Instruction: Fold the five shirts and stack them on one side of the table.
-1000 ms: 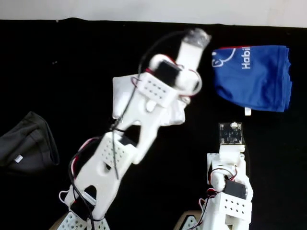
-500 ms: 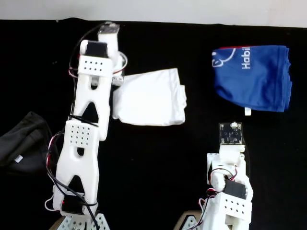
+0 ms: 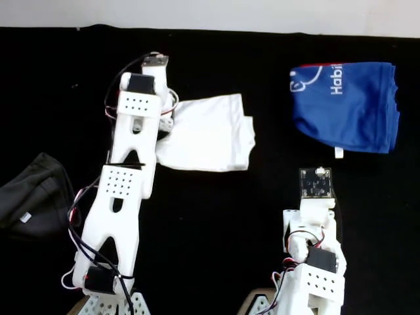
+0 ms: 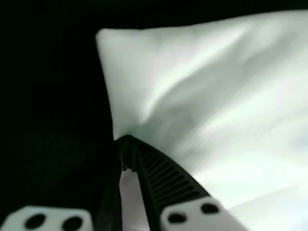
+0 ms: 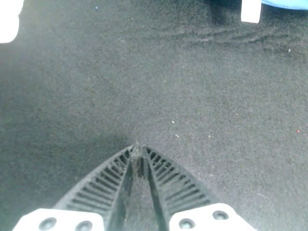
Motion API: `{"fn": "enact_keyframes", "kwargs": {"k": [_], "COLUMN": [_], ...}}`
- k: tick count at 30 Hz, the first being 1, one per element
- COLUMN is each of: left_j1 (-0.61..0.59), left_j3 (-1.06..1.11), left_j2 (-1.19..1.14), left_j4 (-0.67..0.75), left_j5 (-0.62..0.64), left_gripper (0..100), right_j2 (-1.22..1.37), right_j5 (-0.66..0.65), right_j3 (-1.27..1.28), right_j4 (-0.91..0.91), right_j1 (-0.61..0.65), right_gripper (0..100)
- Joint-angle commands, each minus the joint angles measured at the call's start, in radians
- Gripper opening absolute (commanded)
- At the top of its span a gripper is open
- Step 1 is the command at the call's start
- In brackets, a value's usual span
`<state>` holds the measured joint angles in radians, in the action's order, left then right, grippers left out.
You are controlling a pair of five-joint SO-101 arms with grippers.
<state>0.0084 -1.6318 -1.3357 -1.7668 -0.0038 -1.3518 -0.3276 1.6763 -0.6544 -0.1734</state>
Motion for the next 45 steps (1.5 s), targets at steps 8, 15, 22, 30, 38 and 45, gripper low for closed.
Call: {"fn": "enact_keyframes", "kwargs": {"k": [8, 15, 22, 30, 38, 45], "left_j1": [-0.208, -0.242, -0.234, -0.232, -0.231, -0.231], "left_j3": [0.26, 0.627, 0.641, 0.641, 0.639, 0.639], "left_j2": [0.437, 0.371, 0.283, 0.272, 0.272, 0.272], "left_j4": [-0.008, 0.212, 0.279, 0.29, 0.305, 0.305], "left_j5": [0.021, 0.038, 0.04, 0.04, 0.04, 0.04], "left_gripper": [2, 2, 2, 2, 2, 2], "right_j2": [-0.008, 0.303, 0.898, 1.437, 1.764, 1.85], "right_j5": [-0.006, -0.005, 0.173, 0.292, 0.293, 0.293], "right_j3": [-0.302, -0.74, -1.333, -1.916, -2.002, -2.009], "right_j4": [-0.329, -0.441, -0.538, -0.616, -0.618, -0.694], "right_j1": [0.042, 0.266, 0.39, 0.547, 0.549, 0.467], "right_gripper": [0.5, 0.5, 0.5, 0.5, 0.5, 0.5]}}
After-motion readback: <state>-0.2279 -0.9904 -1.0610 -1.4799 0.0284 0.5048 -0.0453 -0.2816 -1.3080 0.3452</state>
